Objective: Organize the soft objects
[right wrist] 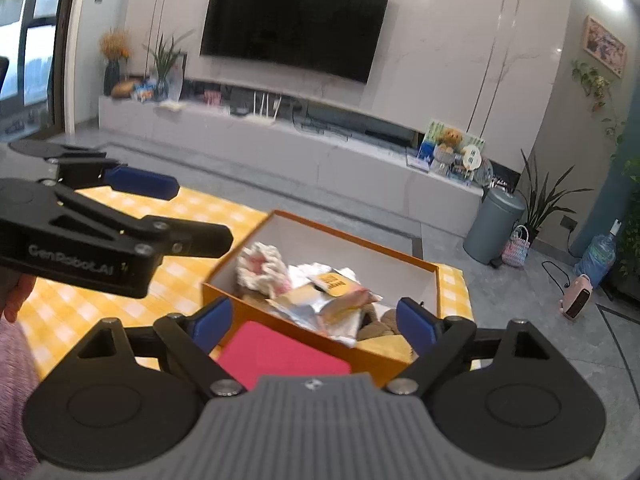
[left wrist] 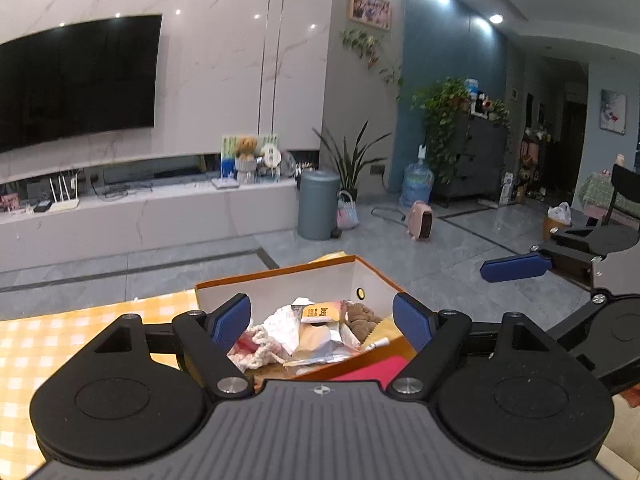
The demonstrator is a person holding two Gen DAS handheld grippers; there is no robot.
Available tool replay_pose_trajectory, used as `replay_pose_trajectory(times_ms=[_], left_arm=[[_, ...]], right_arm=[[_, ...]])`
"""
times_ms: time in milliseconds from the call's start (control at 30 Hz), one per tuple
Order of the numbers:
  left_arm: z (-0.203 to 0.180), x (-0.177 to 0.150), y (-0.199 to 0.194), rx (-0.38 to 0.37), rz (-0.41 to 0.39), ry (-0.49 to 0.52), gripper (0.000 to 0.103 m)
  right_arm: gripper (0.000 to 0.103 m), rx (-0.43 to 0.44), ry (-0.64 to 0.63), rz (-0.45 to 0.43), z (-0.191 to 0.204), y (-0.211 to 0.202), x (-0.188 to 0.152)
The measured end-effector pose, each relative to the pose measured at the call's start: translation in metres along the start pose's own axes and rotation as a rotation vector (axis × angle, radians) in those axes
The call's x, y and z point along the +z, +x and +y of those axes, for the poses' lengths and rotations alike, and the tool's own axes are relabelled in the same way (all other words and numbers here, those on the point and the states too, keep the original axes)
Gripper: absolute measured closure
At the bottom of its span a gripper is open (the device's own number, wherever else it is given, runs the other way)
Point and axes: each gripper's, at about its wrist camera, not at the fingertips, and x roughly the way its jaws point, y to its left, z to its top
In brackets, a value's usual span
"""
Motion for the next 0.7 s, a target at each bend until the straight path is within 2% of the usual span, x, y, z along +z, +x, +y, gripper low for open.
replay_pose_trajectory(times_ms=[100,333,467,633,700], left_arm=[[0.002,-0.005,-0.02,-0.011,-0.017,-0.027,0.008],[0.014,-0.022,-0.052,0.057,-0.079,-0.059,0.008],[0.016,-0.04,-0.066,0.142,-0.103,-0.068,0.008],[0.006,-0.067,-0.072,0.286,-0.125,-0.013,0.008],[0.001,-0.077,-0.072,0.318,-0.113,0.018,0.008]], right_arm=[[0.007,-0.001,0.033,-0.035,0.014,-0.016,-0.009],[0.007,0.014,0.146,-0.072,0.045,-0.034,-0.039],[0.003,-0.023,0.2,-0.109,0.066,-0.038,-0.058],[0.003,-0.074,0.179,-0.13,0.094,-0.038,-0.081],[0.003,-0.089,0.189,-0.141,0.101,-0.038,-0.091]])
